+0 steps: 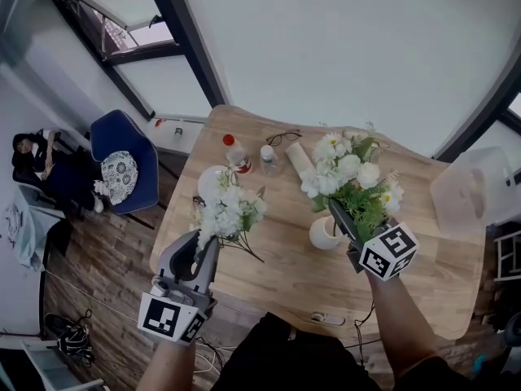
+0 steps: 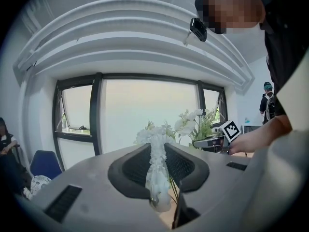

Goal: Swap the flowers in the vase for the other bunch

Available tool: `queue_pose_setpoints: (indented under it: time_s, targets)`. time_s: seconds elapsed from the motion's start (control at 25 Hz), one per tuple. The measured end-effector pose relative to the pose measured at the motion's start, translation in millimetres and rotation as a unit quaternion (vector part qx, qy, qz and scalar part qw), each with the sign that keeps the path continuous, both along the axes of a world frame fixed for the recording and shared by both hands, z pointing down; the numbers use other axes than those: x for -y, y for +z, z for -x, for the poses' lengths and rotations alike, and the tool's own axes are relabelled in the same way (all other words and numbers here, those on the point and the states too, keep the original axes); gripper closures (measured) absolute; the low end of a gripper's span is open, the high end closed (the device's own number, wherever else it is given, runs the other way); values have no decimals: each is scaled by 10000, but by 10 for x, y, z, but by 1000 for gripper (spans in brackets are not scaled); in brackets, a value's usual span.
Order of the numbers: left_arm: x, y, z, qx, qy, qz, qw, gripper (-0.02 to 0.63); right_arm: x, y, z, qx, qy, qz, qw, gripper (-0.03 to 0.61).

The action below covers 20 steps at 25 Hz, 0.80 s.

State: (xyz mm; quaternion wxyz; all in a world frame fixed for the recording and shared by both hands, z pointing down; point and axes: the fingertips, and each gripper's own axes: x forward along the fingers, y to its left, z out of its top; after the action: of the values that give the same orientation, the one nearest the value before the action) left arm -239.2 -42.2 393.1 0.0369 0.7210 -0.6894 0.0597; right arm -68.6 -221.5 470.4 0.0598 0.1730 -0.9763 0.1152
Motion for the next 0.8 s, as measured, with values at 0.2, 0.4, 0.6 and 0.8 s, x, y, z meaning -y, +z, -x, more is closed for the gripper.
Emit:
queue_pose_setpoints:
  time_s: [0.2, 0.4, 0.6, 0.8]
  targets:
    - [1, 13, 11, -40, -30, 5, 10000, 531, 9, 60, 0, -268, -116, 214, 9993, 436]
    - [-10, 37, 14, -70, -49, -22, 10000, 531, -18, 156, -8, -603, -263, 391, 9971, 396]
    - [-43, 24, -3, -117, -1, -118, 9999, 532, -99, 224, -34, -899, -252, 583, 9939, 347]
    - [-146, -76, -47, -125, 106, -258, 9995, 531, -243, 161, -127, -1053, -99, 662, 9922, 298]
